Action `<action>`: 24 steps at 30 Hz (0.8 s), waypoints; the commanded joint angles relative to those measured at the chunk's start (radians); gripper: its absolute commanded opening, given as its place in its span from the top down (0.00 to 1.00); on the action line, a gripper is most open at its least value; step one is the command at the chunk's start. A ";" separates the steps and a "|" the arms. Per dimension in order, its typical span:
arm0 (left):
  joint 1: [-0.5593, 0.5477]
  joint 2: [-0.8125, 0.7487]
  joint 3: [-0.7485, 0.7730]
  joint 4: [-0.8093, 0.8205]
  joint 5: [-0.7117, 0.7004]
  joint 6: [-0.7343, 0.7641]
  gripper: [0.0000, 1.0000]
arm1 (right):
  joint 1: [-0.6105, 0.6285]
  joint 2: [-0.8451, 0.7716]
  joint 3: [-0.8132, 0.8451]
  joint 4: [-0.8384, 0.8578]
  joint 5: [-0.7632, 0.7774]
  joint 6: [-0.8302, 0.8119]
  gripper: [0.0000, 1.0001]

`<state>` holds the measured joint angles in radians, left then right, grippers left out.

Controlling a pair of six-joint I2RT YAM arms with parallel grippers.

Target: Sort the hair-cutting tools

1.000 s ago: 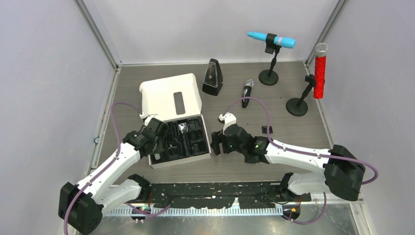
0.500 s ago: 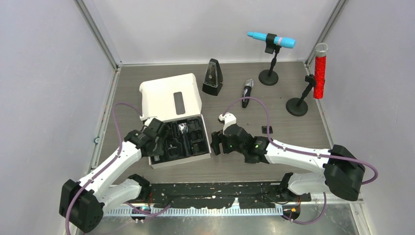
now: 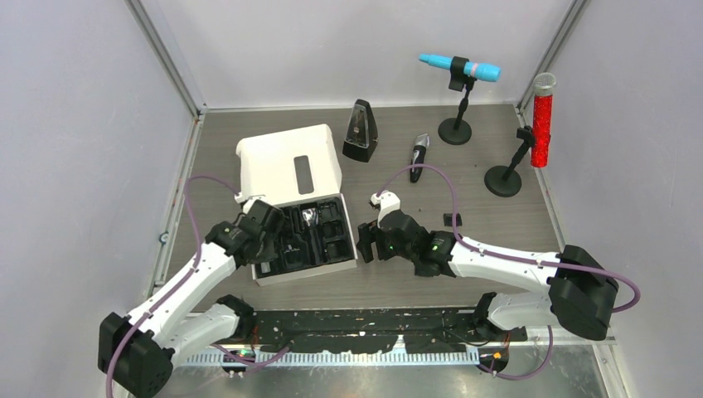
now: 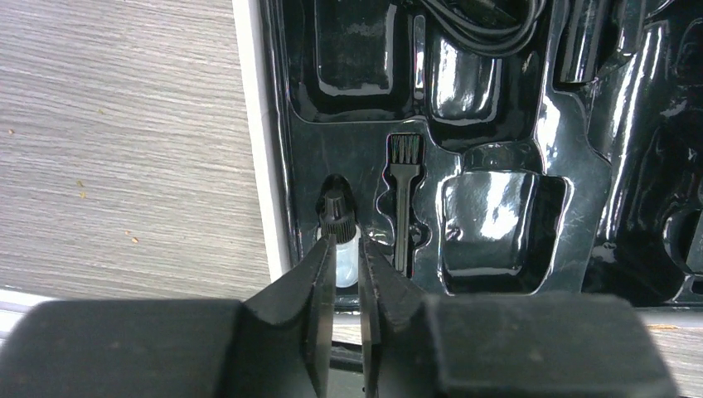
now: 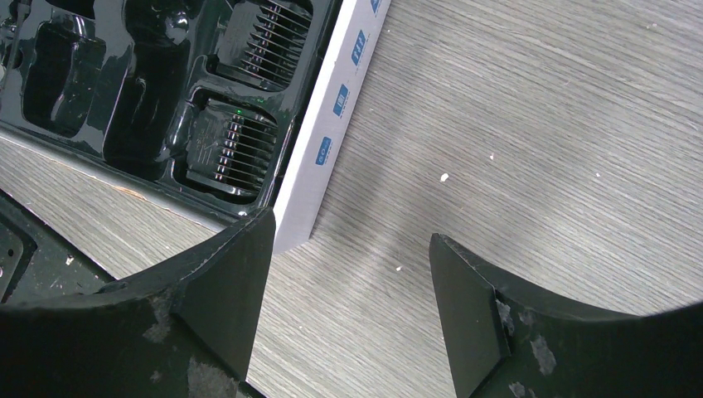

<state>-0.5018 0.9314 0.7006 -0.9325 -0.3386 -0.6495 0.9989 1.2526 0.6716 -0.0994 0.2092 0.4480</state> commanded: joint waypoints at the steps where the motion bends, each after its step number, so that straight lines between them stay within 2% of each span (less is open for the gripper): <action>1: 0.003 0.032 -0.003 0.055 -0.023 -0.007 0.84 | -0.003 -0.008 0.030 0.020 0.017 0.012 0.22; 11: 0.021 0.103 -0.014 0.099 -0.035 -0.006 0.87 | -0.003 -0.021 0.016 0.020 0.025 0.015 0.22; 24: 0.026 0.061 -0.047 0.090 0.004 -0.027 0.87 | -0.005 0.045 0.055 0.013 -0.022 0.027 0.22</action>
<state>-0.4820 1.0256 0.6624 -0.8120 -0.3542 -0.6552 0.9974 1.2922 0.6800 -0.1001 0.1993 0.4568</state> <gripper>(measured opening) 0.127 0.780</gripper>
